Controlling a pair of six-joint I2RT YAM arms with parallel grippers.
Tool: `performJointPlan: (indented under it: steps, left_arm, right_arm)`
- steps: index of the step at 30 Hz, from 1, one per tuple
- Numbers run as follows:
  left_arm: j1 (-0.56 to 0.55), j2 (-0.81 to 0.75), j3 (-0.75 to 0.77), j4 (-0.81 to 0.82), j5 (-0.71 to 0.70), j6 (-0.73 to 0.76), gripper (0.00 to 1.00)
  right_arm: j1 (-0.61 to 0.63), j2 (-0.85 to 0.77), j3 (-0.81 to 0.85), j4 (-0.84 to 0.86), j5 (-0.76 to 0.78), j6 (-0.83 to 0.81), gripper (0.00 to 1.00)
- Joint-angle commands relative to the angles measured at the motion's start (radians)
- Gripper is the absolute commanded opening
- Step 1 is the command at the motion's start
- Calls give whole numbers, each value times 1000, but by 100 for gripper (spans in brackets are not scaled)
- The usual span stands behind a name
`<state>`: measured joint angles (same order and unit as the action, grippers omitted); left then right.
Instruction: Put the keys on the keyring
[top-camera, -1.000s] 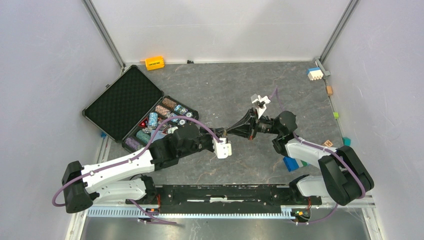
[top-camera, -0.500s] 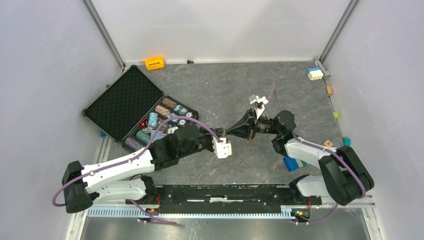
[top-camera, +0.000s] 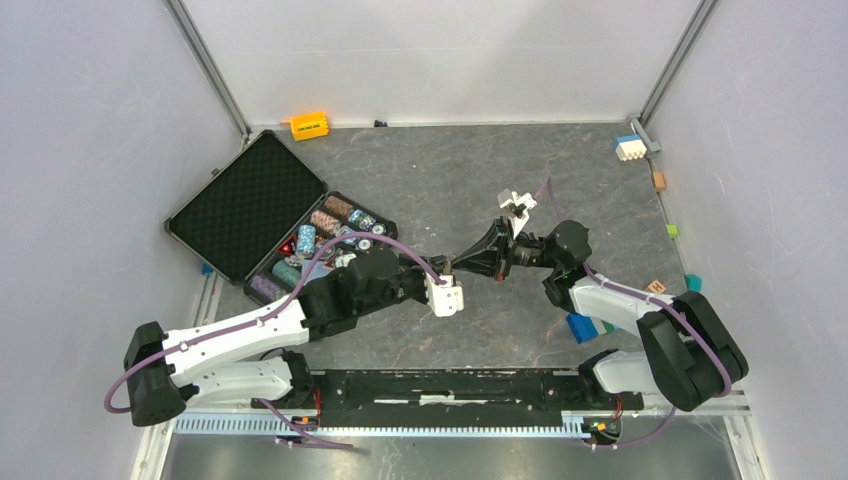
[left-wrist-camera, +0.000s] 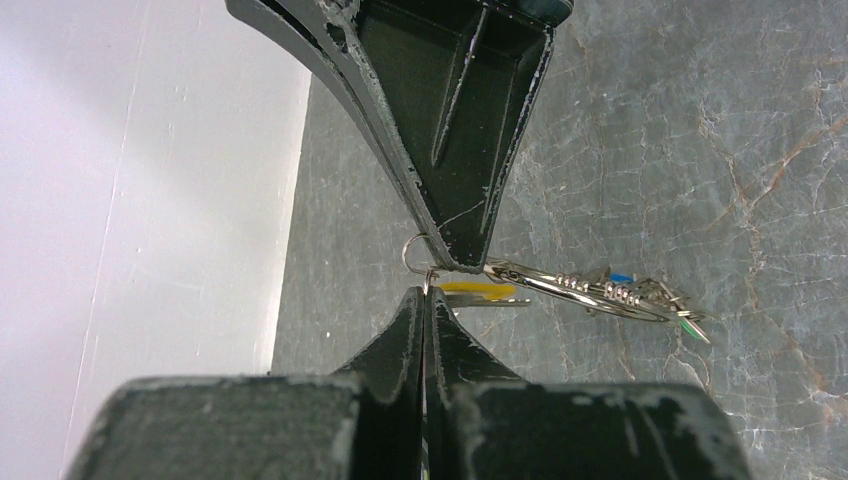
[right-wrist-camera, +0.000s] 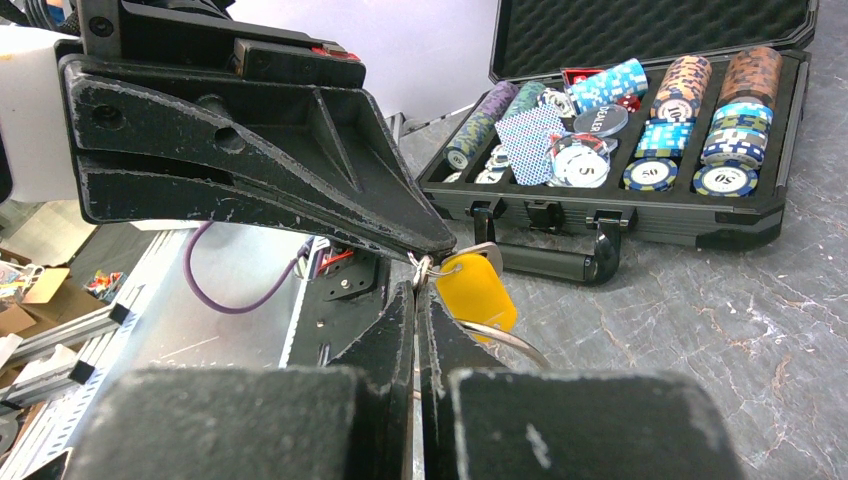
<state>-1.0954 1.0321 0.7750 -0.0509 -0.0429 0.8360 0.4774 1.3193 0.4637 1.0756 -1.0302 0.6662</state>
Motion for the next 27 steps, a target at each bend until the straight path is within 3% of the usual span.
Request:
performJointPlan:
  steps: [1, 27]
  left_arm:
    - [-9, -3, 44, 65, 26, 0, 2]
    - [-9, -8, 38, 57, 35, -4, 2]
  right_arm:
    - [12, -11, 44, 17, -2, -16, 0]
    - [12, -18, 53, -8, -7, -36, 0]
